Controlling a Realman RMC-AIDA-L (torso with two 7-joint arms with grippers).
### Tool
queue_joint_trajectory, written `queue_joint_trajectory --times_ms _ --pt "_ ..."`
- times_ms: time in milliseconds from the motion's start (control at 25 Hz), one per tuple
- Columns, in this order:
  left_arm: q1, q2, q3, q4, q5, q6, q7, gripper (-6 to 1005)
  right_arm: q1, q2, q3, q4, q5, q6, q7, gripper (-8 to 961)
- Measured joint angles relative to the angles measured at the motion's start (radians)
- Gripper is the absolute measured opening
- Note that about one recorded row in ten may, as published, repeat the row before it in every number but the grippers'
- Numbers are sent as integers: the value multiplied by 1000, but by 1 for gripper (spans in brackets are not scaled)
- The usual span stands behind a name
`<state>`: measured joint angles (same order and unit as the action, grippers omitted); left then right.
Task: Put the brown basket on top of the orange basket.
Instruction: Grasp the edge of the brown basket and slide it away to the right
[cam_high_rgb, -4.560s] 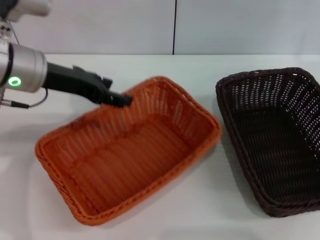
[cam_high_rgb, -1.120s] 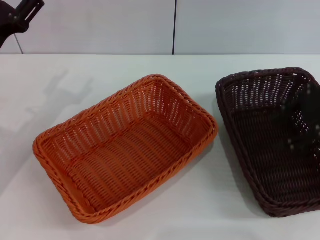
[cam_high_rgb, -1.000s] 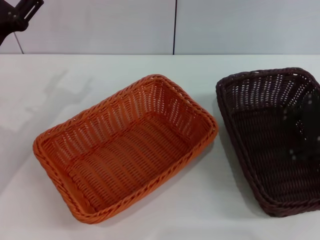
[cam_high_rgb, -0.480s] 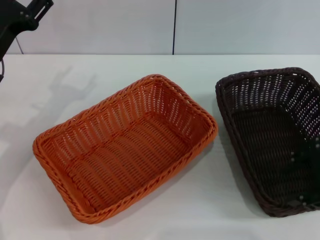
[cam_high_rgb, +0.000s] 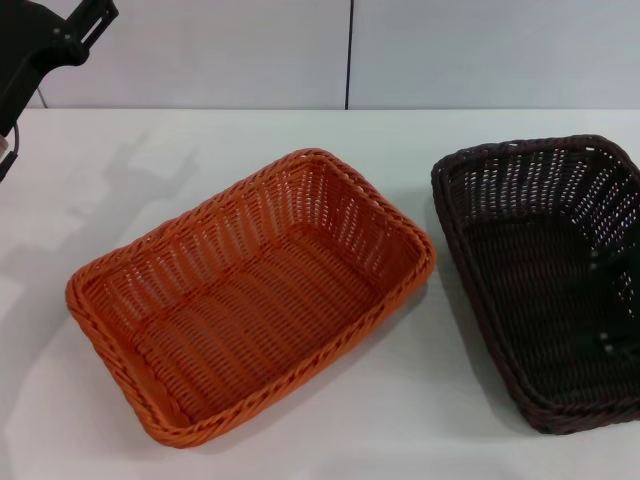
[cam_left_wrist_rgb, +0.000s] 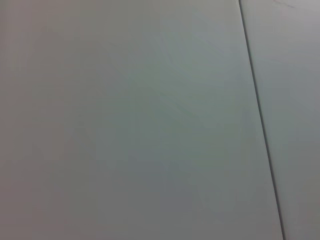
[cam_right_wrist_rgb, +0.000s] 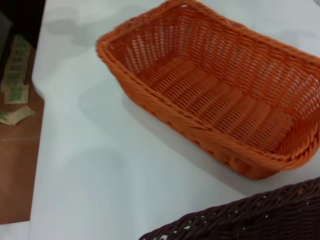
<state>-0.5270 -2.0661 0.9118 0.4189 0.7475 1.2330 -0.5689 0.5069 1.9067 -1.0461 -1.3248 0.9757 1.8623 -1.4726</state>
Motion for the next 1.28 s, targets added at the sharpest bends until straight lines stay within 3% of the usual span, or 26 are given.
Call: queue_joint_trajectory --times_ms 120,320,560,760,1040,1280 --pt "0 1 0 -1 -4 -6 0 814 79 -2 -3 111 -102 -5 -5 604" --pt "-1 6 -1 -1 -30 -33 3 815 163 19 -2 205 -255 -2 -9 604" --pt "1 6 -3 1 -39 -35 3 815 158 26 -55 206 -261 5 -7 604" --pt "1 4 -13 -2 -39 -35 3 815 150 44 -125 210 -276 9 4 604" --pt "0 4 -15 -2 -39 -36 3 815 115 80 -288 162 -236 15 3 601" --pt "0 2 -15 -3 -39 -37 3 815 115 80 -442 153 -142 17 2 590"
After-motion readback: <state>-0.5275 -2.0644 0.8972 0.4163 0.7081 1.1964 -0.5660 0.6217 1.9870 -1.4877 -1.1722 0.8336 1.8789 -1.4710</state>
